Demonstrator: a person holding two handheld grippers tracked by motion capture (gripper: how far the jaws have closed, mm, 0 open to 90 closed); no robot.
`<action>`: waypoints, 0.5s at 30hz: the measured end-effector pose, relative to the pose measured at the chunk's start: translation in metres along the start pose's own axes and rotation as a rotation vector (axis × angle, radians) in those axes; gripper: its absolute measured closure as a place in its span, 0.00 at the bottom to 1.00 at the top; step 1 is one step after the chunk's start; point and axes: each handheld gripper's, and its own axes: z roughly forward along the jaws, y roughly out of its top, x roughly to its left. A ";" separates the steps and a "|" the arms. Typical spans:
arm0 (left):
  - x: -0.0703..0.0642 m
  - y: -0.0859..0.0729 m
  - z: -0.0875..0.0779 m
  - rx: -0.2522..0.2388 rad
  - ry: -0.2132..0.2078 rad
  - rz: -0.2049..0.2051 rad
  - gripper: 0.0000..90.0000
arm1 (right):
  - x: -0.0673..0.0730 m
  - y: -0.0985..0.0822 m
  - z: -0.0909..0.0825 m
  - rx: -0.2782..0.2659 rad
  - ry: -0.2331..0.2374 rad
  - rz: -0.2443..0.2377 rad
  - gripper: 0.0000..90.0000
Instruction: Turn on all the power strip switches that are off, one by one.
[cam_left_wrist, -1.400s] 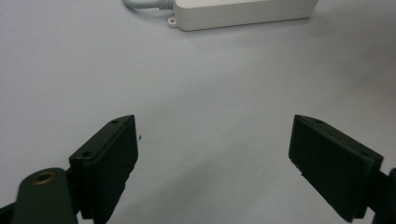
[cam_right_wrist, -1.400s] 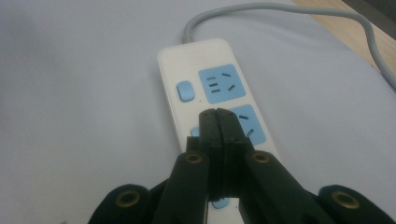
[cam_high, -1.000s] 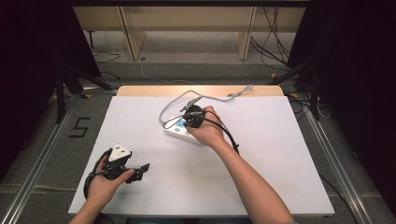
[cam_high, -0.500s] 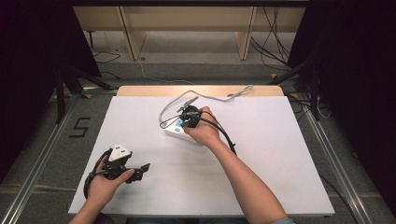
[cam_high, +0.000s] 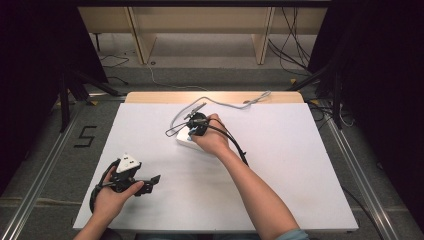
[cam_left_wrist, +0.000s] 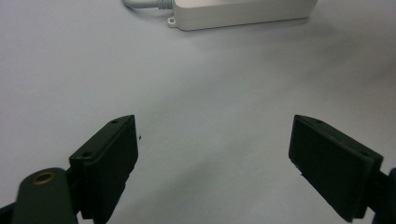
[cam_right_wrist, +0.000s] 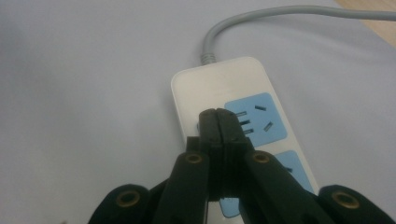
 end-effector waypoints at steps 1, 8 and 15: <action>0.000 0.000 0.000 0.000 -0.001 0.000 0.17 | 0.001 0.000 0.001 -0.003 0.000 0.003 1.00; 0.000 0.000 0.000 0.003 -0.001 0.003 0.17 | 0.001 0.003 0.006 0.004 -0.003 0.012 1.00; 0.000 0.000 0.000 0.002 0.001 0.004 0.17 | 0.001 0.005 0.012 0.006 0.005 0.002 1.00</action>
